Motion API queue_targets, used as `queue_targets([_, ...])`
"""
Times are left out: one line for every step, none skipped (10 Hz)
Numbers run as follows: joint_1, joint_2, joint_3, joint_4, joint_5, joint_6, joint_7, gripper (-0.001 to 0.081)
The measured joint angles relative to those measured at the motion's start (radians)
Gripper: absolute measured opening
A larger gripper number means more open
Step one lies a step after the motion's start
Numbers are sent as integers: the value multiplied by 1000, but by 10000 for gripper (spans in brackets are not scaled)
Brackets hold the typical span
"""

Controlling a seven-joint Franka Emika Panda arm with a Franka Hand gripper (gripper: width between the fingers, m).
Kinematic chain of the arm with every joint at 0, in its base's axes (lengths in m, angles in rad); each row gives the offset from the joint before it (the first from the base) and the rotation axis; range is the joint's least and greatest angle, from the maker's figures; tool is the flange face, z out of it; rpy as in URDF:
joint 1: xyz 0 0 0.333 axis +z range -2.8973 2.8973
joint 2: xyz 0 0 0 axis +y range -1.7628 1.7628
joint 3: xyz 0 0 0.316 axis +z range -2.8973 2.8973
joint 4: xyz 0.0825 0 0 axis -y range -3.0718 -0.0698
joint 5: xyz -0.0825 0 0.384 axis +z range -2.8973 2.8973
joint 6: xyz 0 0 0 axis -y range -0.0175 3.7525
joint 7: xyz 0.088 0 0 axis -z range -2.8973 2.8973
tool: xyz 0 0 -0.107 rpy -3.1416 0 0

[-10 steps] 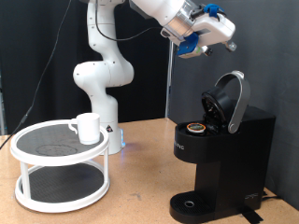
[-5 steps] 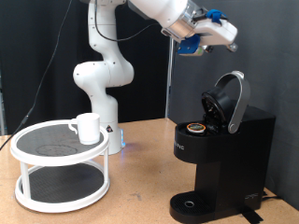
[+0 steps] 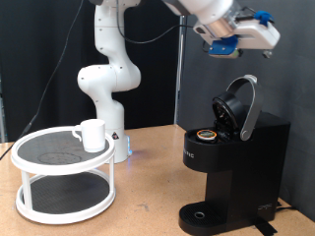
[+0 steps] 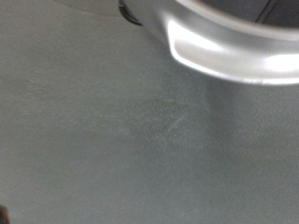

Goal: Make a cup of coffee with the keurig machine

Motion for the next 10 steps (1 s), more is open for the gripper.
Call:
queue_targets([9, 11, 16, 9, -18, 13, 17, 734])
queue_targets([17, 19, 29, 12, -33, 29, 27, 734])
queue_targets([21, 24, 41, 12, -47, 44, 37, 734])
queue_targets([25, 31, 52, 13, -55, 55, 42, 734])
queue_targets([28, 38, 60, 13, -60, 65, 43, 734])
queue_targets([29, 42, 68, 13, -66, 78, 43, 734])
queue_targets([30, 44, 74, 12, -73, 82, 45, 734])
queue_targets([30, 45, 77, 10, -78, 81, 49, 734])
queue_targets([30, 45, 79, 8, -85, 80, 49, 734])
queue_targets([30, 45, 81, 6, -98, 78, 53, 626])
